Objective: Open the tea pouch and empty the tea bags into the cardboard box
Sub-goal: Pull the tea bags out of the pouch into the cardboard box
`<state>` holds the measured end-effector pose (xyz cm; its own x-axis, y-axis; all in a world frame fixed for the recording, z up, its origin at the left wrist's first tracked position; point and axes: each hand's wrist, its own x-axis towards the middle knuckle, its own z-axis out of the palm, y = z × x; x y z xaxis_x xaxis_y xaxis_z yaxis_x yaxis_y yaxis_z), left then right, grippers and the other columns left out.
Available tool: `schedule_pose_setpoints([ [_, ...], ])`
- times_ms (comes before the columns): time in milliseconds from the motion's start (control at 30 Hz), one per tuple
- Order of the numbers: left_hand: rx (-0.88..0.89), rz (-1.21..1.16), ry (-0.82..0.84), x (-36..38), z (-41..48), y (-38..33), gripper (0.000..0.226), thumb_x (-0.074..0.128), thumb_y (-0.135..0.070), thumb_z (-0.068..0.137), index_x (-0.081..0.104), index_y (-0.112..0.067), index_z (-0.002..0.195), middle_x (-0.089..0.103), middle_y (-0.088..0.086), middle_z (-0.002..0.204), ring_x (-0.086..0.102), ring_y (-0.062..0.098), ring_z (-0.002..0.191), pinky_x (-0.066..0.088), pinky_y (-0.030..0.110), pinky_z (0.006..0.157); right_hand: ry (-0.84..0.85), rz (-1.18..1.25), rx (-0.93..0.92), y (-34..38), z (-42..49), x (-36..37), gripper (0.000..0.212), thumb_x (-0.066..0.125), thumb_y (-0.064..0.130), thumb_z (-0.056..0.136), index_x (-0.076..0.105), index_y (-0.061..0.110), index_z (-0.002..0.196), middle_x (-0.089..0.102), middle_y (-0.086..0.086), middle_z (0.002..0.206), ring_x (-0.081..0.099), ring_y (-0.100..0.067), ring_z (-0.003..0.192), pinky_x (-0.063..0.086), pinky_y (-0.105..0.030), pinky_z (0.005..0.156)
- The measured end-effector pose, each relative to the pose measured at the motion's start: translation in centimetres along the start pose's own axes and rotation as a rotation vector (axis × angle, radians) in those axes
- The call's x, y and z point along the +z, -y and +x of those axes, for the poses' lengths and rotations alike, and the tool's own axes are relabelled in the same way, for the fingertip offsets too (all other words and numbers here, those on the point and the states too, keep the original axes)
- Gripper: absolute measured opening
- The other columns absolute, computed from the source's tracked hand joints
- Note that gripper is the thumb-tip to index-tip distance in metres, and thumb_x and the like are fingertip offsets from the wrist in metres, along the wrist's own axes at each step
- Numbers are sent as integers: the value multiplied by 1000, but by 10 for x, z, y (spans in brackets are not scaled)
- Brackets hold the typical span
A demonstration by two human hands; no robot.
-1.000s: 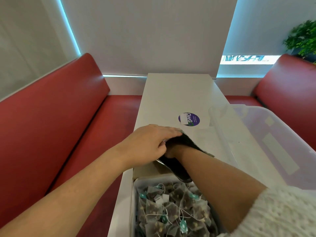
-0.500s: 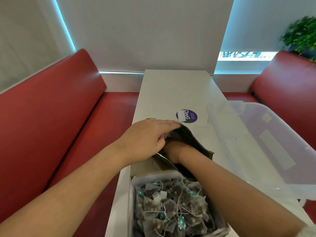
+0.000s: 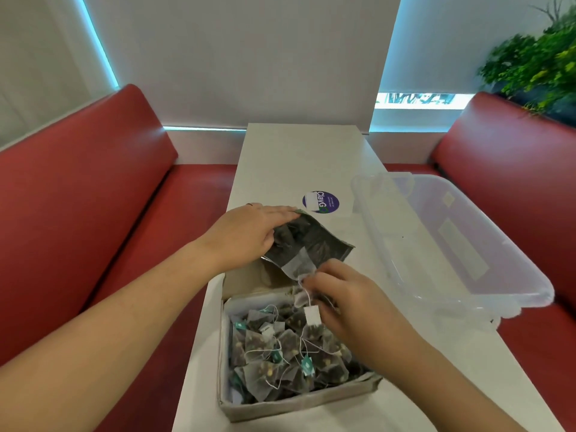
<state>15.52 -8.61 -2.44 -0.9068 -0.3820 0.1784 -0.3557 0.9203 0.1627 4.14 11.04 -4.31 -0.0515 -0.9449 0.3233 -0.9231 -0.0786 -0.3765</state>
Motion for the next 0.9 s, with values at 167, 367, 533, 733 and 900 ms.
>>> schedule_pose_setpoints([
  [167, -40, -55, -22, -1, -1, 0, 56, 45, -7, 91, 42, -30, 141, 42, -10, 147, 44, 14, 132, 30, 25, 106, 219, -93, 1, -21, -27, 51, 30, 49, 20, 92, 59, 20, 120, 54, -3, 124, 53, -22, 110, 50, -35, 93],
  [367, -47, -82, -22, -5, -2, -6, 56, 45, -7, 91, 40, -30, 142, 42, -11, 148, 41, 13, 133, 30, 25, 106, 664, -355, 183, -44, -19, 84, 67, 52, 11, 90, 19, 19, 148, 18, -8, 156, 22, -34, 139, 32, -45, 111],
  [533, -63, -113, -42, -7, -3, 0, 57, 46, -7, 89, 43, -29, 141, 45, -9, 146, 44, 14, 132, 35, 28, 105, 700, -459, 258, -46, -10, 81, 60, 50, 24, 92, 25, 15, 146, 28, -11, 151, 30, -34, 134, 34, -45, 109],
  [733, -78, -141, -60, -9, -4, 5, 57, 47, -7, 87, 44, -29, 140, 45, -11, 145, 44, 12, 132, 36, 30, 105, 576, -355, 160, -23, -17, 16, 45, 48, 39, 93, 40, 39, 137, 42, 6, 145, 45, -22, 125, 48, -39, 96],
  [900, -59, -157, -52, -12, -5, 1, 57, 48, -7, 89, 43, -32, 140, 45, -13, 145, 43, 10, 132, 34, 28, 106, 119, -128, 82, -5, 14, -11, 24, 51, 27, 94, 65, 27, 113, 63, 9, 110, 57, -6, 88, 50, -21, 78],
])
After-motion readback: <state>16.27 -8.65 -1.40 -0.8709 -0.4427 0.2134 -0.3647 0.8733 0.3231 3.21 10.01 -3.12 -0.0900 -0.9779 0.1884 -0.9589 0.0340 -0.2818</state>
